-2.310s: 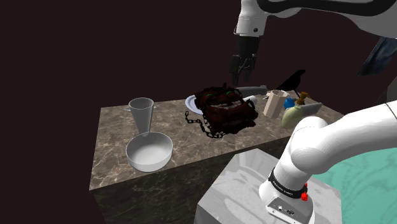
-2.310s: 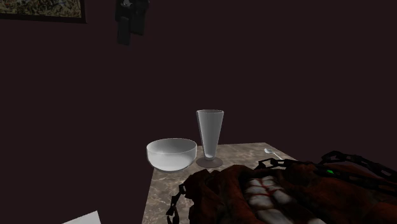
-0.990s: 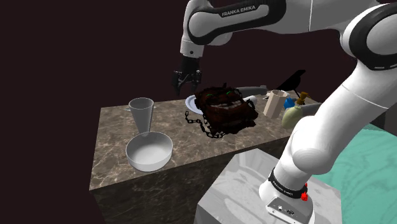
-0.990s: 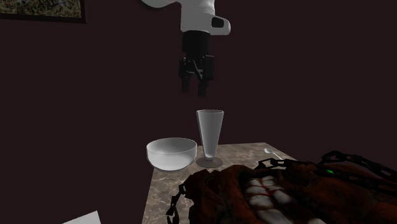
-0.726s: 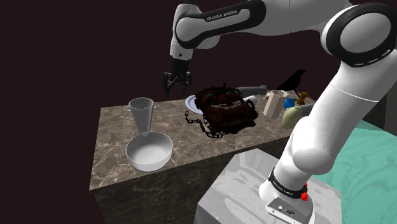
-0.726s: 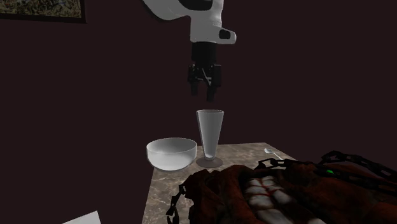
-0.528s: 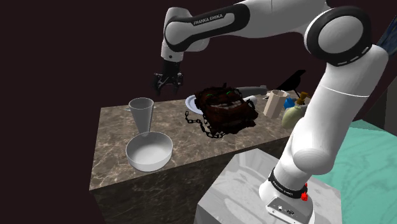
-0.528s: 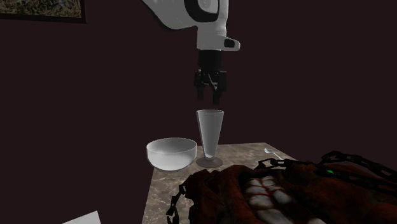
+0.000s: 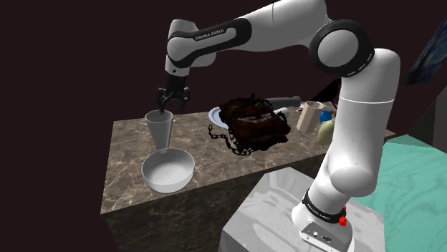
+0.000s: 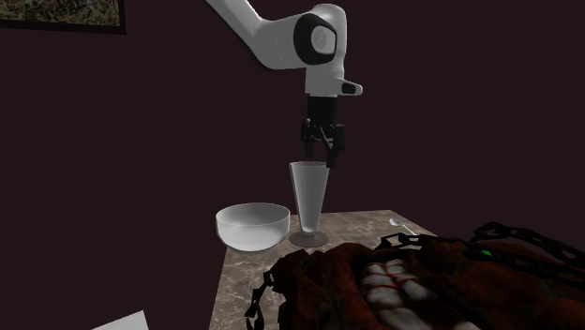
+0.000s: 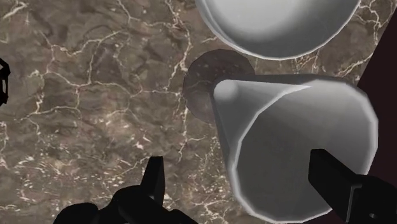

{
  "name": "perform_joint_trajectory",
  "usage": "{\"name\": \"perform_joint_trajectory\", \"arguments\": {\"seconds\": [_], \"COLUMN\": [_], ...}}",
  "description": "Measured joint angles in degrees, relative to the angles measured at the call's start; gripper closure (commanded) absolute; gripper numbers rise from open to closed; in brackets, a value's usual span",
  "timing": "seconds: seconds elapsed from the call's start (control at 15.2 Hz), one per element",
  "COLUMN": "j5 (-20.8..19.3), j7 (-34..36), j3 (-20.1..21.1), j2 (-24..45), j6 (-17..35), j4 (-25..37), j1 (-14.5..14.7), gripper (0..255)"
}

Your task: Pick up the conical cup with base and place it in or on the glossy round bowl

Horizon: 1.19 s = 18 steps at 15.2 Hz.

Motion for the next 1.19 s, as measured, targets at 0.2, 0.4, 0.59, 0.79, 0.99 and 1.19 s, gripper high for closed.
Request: {"name": "perform_joint_trajectory", "arguments": {"seconds": [0.2,0.4,0.59,0.79,0.99,1.19], "j5": [0.0,0.0,0.1,0.1,0.1,0.1], "j7": [0.0,0.0,0.0,0.0,0.0,0.0], "j3": [0.1,0.2,0.1,0.1,0.1,0.1], "j2": [0.9,1.5,1.8,1.8,1.8,1.8], "j6": [2.2,3.5,3.8,3.8,3.8,3.8], "j4": [-1.2,-1.9,-1.9,-1.8,-1.8,-1.8], "j1": [0.2,0.3,0.3,0.3,0.3,0.3], "gripper": [0,0,0,255,255,255]}}
